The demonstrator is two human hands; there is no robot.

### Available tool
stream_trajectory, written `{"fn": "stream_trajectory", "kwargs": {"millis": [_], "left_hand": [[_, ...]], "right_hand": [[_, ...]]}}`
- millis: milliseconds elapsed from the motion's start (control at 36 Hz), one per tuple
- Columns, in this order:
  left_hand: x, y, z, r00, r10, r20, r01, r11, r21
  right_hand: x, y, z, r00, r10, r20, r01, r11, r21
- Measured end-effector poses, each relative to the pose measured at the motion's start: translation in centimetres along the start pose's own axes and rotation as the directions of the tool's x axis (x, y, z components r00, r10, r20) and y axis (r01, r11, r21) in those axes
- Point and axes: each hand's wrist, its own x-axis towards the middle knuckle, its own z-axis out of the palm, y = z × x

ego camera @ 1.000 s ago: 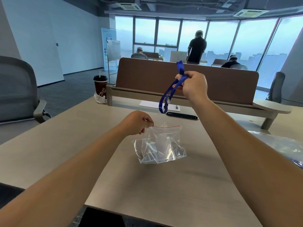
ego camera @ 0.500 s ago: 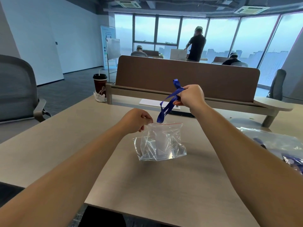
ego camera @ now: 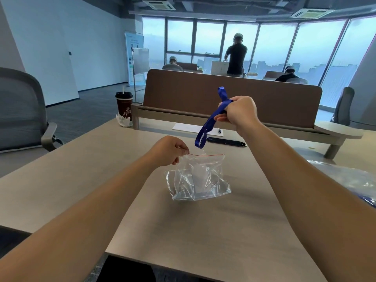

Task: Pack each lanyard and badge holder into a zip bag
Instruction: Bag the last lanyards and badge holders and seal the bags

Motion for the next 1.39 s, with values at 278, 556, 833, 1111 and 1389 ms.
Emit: {"fn": "stream_trajectory", "kwargs": {"millis": [278, 556, 833, 1111, 1389], "left_hand": [[0.1, -0.4, 0.1, 1.000, 0.008, -0.005, -0.007, 1.000, 0.017], [0.0, 0.2, 0.3, 1.000, 0.027, 0.003, -0.027, 0.999, 0.032], [-0.1, 0.5, 0.2, 0.999, 0.036, -0.009, -0.036, 0.998, 0.055], [-0.2, 0.9, 0.4, 0.999, 0.029, -0.030, -0.030, 1.000, -0.003], [-0.1, 1.0, 0.7, 0.999, 0.006, -0.049, -0.010, 0.998, -0.066]], "right_hand": [[1.4, 1.0, 0.3, 0.995, 0.097, 0.029, -0.096, 0.995, -0.041], [1.9, 3.6, 1.1, 0.989, 0.150, 0.002, -0.145, 0.961, -0.237], [1.0, 5.3, 1.1, 0.982, 0.083, 0.168, 0.026, 0.827, -0.561], [0.2, 5.9, 2.5, 0.949, 0.109, 0.296, 0.111, 0.762, -0.637], [-0.6, 6.5, 2.5, 0.880, 0.076, 0.468, 0.348, 0.566, -0.747]]}}
